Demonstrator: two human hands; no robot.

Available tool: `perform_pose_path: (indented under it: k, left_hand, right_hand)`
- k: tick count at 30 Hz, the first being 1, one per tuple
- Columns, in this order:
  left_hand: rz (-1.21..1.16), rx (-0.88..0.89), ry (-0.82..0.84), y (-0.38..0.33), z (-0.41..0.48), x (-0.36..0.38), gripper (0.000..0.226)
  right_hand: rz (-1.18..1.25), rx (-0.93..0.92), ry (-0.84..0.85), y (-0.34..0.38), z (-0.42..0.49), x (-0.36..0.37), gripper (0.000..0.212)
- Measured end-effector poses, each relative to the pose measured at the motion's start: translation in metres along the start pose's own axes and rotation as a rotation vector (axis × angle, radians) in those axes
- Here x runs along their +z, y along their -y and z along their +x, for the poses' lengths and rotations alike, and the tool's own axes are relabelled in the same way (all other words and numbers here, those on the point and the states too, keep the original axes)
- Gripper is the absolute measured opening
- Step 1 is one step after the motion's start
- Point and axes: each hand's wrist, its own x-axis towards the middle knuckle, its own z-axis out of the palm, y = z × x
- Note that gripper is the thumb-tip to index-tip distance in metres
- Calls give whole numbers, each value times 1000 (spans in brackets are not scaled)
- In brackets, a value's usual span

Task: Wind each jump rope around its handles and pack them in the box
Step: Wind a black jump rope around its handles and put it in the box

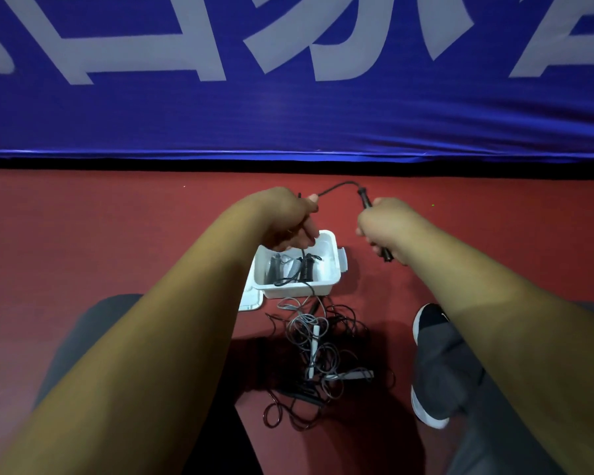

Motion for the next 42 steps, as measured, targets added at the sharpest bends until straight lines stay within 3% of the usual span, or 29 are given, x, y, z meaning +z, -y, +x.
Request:
perform_pose_path:
  k: [4, 10, 13, 15, 20, 24, 27, 29, 31, 36, 42]
  left_hand:
    - [-86, 95, 104, -3, -5, -15, 67]
    - [-888, 231, 322, -14, -13, -24, 49]
    - [-1100, 247, 447, -14, -14, -27, 49]
    - [-1180, 275, 400, -13, -11, -30, 49]
    - [-1225, 262, 34, -9, 0, -38, 33]
    - [-1026, 119, -161, -3, 11, -36, 33]
    - [-600, -21, -108, 3, 14, -19, 26]
    - [-342, -9, -73, 7, 17, -5, 34]
    - [-175, 51, -21, 9, 17, 7, 40]
    - [128, 219, 242, 10, 9, 16, 30]
    - [538, 111, 490, 22, 10, 29, 26]
  right_hand:
    - [-62, 113, 71, -12, 5, -1, 17]
    - [1, 83, 267, -23, -5, 13, 7]
    - [158, 30, 334, -20, -10, 19, 12]
    - [217, 20, 370, -17, -11, 19, 4]
    - [350, -14, 341, -14, -5, 9, 22]
    - [529, -70, 343, -3, -10, 1, 19]
    - [679, -87, 331, 8, -15, -5, 17]
    - [767, -78, 337, 13, -16, -10, 17]
    - [843, -69, 350, 17, -17, -16, 16]
    - [1002, -82, 325, 19, -13, -30, 16]
    - [1178, -122, 199, 15, -1, -51, 18]
